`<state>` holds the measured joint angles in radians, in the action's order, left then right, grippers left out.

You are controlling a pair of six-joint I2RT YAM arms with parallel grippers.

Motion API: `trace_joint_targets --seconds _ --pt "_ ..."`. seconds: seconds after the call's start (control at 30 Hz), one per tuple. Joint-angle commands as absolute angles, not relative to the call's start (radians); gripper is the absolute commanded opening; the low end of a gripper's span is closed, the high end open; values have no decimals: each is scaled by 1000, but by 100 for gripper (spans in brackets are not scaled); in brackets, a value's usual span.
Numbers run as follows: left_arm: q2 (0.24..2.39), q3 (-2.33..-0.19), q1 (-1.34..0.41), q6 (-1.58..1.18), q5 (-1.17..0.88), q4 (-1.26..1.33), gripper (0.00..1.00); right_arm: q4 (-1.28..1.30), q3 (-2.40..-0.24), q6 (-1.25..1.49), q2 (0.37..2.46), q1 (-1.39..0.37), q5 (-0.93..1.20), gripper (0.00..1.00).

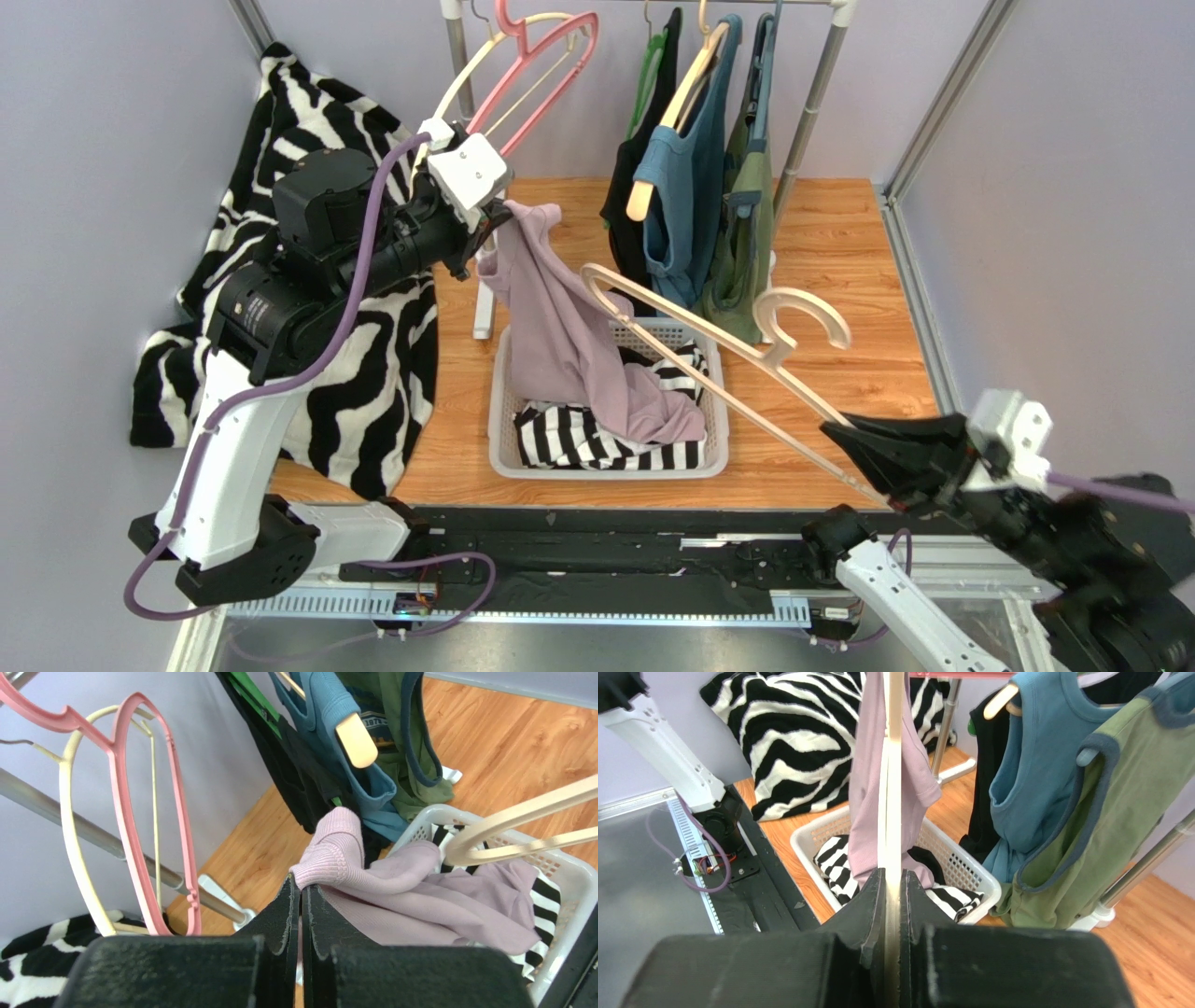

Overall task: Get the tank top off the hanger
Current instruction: Remove the tank top from the hanger, then place the tank top in the bin.

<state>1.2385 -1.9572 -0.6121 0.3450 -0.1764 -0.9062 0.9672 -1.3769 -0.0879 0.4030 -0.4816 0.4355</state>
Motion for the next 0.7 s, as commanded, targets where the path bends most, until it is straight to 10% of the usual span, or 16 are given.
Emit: trace_joint_targets --seconds 0.0,0.4,0.47,0.5,0.67 --pt "1239 -1942 -609 310 -312 -882 0 979 -1447 -112 344 -479 413 0" --pt "1239 -1911 -611 290 -679 -963 0 790 -1353 -61 362 -479 199 0" --pt "1227 -1858 -617 316 -701 -976 43 769 -1341 -45 364 -479 205 0" --pt "1224 -1844 -624 327 -709 -1001 98 759 -1342 -37 371 -479 215 0" --pt "1204 -1856 -630 415 -687 -1054 99 816 -1396 -38 475 -479 335 0"
